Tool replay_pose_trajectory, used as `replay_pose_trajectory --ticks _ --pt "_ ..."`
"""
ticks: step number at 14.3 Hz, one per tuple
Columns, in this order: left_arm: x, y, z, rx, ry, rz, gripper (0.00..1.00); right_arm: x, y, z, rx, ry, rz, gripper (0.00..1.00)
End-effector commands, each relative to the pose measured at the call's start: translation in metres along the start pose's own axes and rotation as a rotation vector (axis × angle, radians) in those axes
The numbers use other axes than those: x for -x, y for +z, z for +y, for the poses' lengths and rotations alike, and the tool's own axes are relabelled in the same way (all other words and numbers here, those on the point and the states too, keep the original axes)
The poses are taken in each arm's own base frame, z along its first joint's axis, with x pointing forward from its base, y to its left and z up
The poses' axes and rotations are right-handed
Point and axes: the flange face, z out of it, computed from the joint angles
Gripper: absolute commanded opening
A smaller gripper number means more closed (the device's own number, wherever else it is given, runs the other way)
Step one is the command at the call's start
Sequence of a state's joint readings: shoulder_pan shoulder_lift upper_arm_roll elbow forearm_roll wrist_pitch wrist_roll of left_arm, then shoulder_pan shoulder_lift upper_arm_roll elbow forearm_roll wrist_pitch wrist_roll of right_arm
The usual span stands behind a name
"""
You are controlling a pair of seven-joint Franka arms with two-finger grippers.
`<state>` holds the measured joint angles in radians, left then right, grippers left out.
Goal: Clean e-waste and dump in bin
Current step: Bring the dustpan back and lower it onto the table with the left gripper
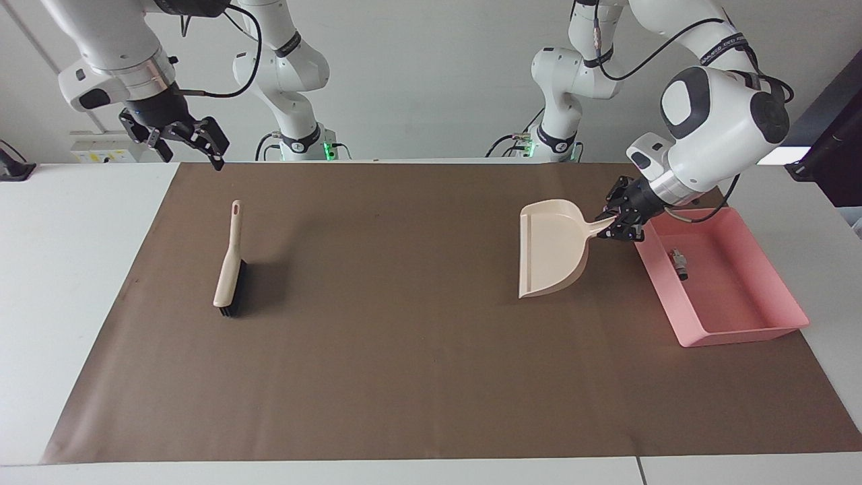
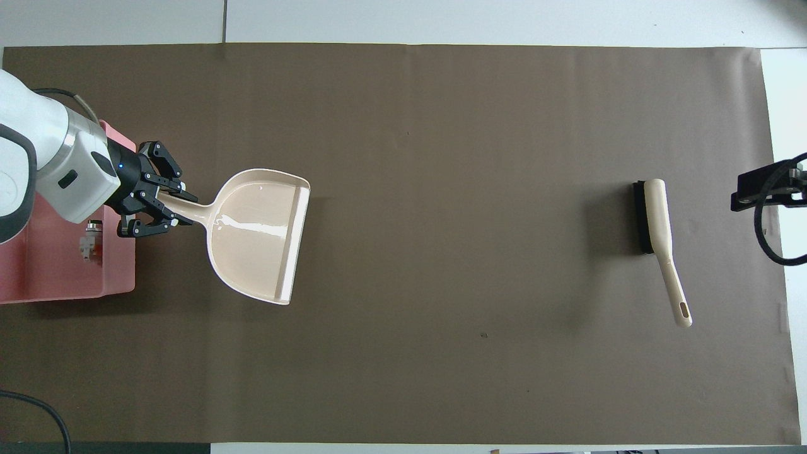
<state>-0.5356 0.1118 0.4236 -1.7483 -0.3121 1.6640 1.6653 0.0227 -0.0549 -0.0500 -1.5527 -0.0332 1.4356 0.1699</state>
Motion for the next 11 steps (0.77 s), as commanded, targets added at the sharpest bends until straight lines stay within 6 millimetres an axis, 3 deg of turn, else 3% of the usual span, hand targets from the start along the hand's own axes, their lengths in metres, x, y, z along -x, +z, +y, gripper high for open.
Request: replay_pose_trajectory --ticks 1,6,11 --pt "-0.015 0.026 0.010 -0.018 -0.028 0.011 0.00 -0.001 0.002 -0.007 -0.033 -0.025 0.010 1.00" --pt "-0.039 0.072 0.012 -0.011 -0.035 -0.034 0.00 0.002 0.011 -0.008 -0.032 -0.163 0.004 1.00" --pt "-0.031 0.093 0.010 -0.014 -0.052 -0.102 0.00 0.002 0.011 -0.009 -0.025 -0.162 0.011 1.00"
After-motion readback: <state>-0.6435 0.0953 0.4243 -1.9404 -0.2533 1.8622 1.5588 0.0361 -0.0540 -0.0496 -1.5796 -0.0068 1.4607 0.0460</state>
